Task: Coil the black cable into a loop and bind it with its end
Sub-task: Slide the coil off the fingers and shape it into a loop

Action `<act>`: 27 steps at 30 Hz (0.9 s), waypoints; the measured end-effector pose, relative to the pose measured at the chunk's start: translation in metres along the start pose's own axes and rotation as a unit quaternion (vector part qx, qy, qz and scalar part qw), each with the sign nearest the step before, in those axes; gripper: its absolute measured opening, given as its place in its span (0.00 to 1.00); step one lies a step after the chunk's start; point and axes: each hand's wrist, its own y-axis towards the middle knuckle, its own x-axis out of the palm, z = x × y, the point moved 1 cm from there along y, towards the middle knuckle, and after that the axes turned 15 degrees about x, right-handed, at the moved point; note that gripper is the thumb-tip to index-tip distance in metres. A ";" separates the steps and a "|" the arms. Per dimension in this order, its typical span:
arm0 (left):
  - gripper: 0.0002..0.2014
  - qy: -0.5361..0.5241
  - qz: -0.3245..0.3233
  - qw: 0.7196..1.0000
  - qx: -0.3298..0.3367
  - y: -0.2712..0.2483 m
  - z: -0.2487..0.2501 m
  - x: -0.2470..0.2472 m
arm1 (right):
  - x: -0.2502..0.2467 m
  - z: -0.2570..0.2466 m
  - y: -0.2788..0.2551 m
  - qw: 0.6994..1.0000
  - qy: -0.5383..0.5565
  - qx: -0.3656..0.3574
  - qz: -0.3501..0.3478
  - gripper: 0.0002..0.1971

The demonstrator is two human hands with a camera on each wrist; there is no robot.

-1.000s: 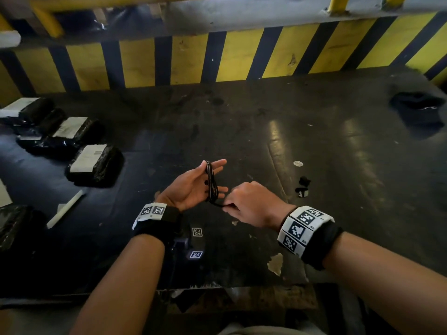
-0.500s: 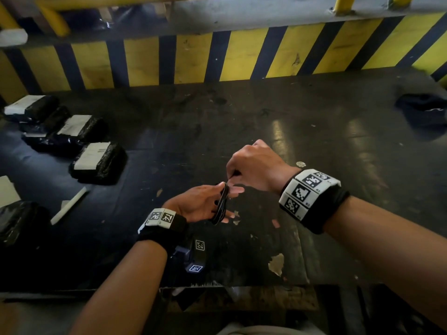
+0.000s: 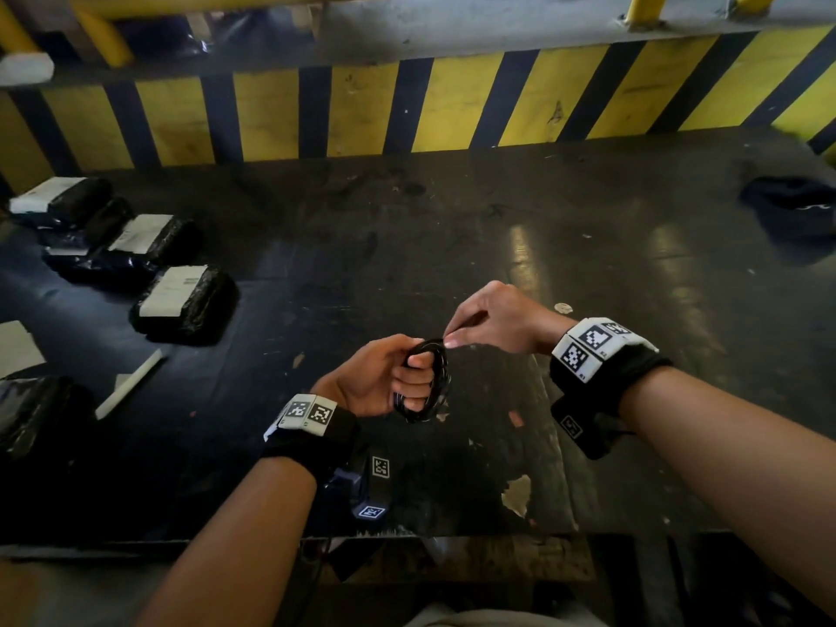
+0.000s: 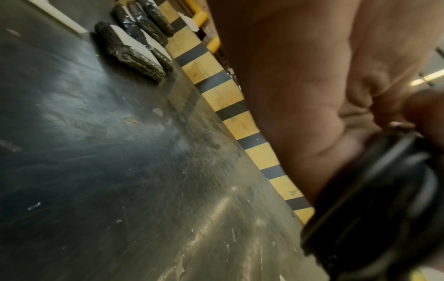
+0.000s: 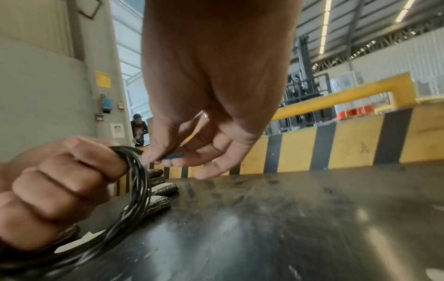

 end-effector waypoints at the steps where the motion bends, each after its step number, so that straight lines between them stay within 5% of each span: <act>1: 0.18 -0.004 -0.001 1.000 -0.004 0.002 0.000 0.000 | 0.004 0.003 -0.001 0.999 0.032 0.006 -0.009 0.07; 7: 0.19 0.034 0.043 0.998 -0.026 0.009 0.004 0.002 | 0.016 0.012 -0.006 0.978 0.167 0.068 -0.107 0.25; 16: 0.20 0.116 0.076 0.989 -0.043 0.026 0.003 0.004 | 0.024 0.030 -0.002 0.959 0.180 0.135 -0.175 0.15; 18: 0.21 0.205 0.133 0.969 -0.032 0.033 0.000 0.006 | 0.025 0.035 -0.002 0.963 0.176 0.139 -0.147 0.16; 21: 0.26 0.386 0.204 0.900 -0.002 0.041 -0.004 0.008 | 0.026 0.044 -0.001 0.968 0.173 0.145 -0.109 0.16; 23: 0.29 0.478 0.190 0.858 0.015 0.046 -0.006 0.011 | 0.023 0.050 -0.002 0.967 0.178 0.151 -0.098 0.15; 27: 0.25 0.539 0.132 0.831 0.042 0.056 -0.011 0.013 | 0.012 0.064 -0.009 0.964 0.200 0.157 -0.084 0.14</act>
